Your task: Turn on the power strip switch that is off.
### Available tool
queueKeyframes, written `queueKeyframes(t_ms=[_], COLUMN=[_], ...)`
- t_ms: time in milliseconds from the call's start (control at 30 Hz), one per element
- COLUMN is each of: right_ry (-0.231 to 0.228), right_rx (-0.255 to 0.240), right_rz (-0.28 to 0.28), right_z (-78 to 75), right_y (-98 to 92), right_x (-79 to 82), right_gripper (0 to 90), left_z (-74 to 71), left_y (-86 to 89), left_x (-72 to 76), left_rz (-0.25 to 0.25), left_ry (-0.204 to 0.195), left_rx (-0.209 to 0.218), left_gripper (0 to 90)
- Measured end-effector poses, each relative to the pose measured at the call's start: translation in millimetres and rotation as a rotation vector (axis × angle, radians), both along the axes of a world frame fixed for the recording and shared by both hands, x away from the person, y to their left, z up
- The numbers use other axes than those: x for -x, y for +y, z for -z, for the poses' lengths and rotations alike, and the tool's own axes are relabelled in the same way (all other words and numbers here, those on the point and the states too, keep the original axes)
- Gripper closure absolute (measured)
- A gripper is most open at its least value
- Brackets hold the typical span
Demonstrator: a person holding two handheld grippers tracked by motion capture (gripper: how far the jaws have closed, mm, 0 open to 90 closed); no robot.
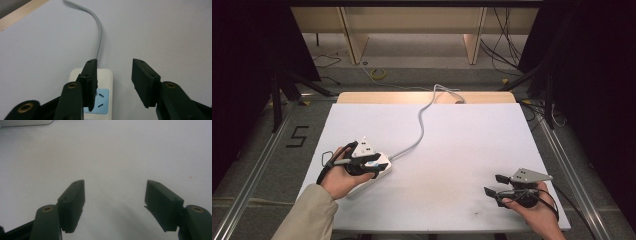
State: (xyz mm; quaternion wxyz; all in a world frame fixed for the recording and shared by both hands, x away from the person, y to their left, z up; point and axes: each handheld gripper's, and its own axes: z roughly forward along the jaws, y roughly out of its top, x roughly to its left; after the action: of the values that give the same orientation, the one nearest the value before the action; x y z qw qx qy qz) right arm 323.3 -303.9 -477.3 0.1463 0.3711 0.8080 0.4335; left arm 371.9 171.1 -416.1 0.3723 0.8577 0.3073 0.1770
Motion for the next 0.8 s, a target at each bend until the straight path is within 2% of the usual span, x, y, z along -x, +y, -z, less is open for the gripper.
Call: queueKeyframes(t_ms=[333,533,700,800], right_ry=[0.001,-0.001,-0.001,-0.001], right_rx=[-0.002,-0.003,-0.006,-0.007], right_rz=[-0.005,-0.008,-0.010,-0.012], right_z=[-0.1,-0.2,-0.5,-0.5], right_y=[0.2,0.3,0.8,0.9], right_x=[0.4,0.7,1.1,1.3], right_gripper=[33.5,33.4,33.2,33.2], left_z=[4.5,7.9,13.9,16.2], left_y=[-8.7,-13.1,-15.0,-14.1], left_x=[1.3,5.2,9.1,11.3], left_rz=[0.046,0.045,0.049,0.050], left_ry=[-0.027,-0.011,-0.008,-0.020], left_rx=[0.082,0.153,0.163,0.150], left_gripper=[39.8,33.4,28.7,27.3])
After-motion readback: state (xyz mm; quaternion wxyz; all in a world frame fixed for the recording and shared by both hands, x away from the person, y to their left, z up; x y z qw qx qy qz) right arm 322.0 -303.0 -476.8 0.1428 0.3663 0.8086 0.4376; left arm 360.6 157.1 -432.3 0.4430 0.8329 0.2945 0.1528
